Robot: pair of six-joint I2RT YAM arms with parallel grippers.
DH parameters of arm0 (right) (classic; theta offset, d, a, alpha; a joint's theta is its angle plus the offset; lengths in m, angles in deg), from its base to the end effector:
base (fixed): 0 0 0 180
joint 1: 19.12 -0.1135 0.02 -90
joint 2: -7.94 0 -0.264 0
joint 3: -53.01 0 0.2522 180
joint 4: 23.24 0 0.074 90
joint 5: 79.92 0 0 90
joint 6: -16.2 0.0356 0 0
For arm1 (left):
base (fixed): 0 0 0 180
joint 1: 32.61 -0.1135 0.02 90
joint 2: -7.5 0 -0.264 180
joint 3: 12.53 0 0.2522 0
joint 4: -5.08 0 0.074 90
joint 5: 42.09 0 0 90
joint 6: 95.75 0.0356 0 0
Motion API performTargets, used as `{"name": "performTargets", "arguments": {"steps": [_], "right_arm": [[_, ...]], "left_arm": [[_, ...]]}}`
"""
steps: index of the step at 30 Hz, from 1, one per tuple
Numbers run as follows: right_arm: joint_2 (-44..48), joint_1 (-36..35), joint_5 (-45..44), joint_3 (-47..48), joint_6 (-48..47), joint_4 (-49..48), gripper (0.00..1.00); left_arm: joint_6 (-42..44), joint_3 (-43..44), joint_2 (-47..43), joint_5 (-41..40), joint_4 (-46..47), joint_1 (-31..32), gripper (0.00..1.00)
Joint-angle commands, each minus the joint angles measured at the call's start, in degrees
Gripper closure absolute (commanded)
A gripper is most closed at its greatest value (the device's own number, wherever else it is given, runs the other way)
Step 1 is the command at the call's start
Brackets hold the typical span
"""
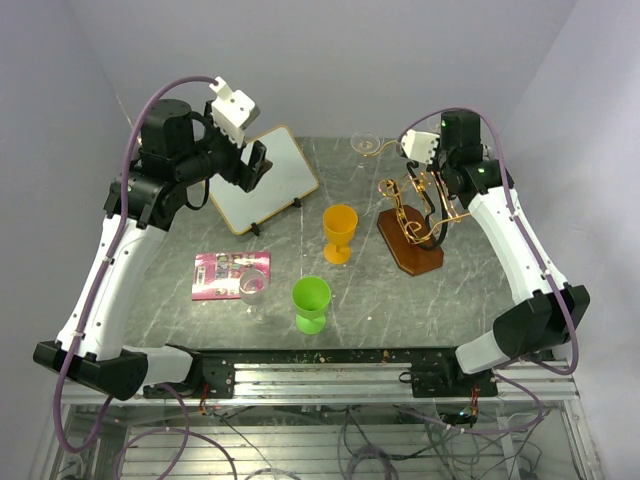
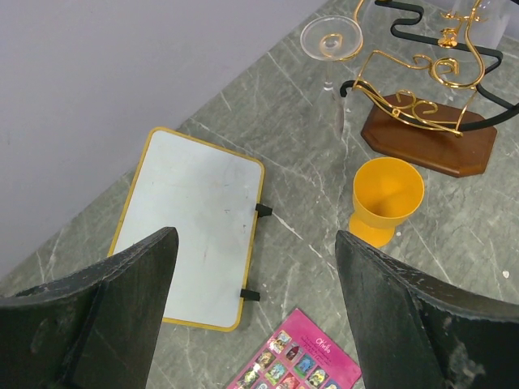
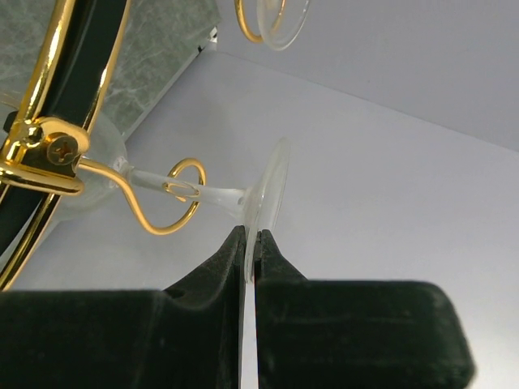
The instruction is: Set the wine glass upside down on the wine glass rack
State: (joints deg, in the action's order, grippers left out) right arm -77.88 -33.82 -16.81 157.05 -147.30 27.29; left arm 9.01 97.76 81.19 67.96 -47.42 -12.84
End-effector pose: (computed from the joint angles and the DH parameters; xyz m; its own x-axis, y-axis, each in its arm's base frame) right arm 0.3230 0.0681 0.3991 -0.2844 -0.9587 -0.0083 -0.4550 0.1425 -0.8790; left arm 0.2327 -0.0966 0.4878 -0.0893 0.2864 -0.9539 0.6730 0.7234 0.1542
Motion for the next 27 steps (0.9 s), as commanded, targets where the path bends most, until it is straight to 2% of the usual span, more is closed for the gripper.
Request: {"name": "performTargets", "arguments": {"steps": [1, 27], "right_arm": [[2.68, -0.41, -1.40, -1.01, -1.17, 0.89, 1.00], [4.97, 0.24, -5.55, -6.06, 1.73, -1.88, 1.00]], "left_arm": [[-0.22, -0.47, -1.14, 1.56, 2.26, -0.77, 0.12], [-0.36, -1.52, -2.07, 2.18, 2.71, -1.31, 0.12]]}}
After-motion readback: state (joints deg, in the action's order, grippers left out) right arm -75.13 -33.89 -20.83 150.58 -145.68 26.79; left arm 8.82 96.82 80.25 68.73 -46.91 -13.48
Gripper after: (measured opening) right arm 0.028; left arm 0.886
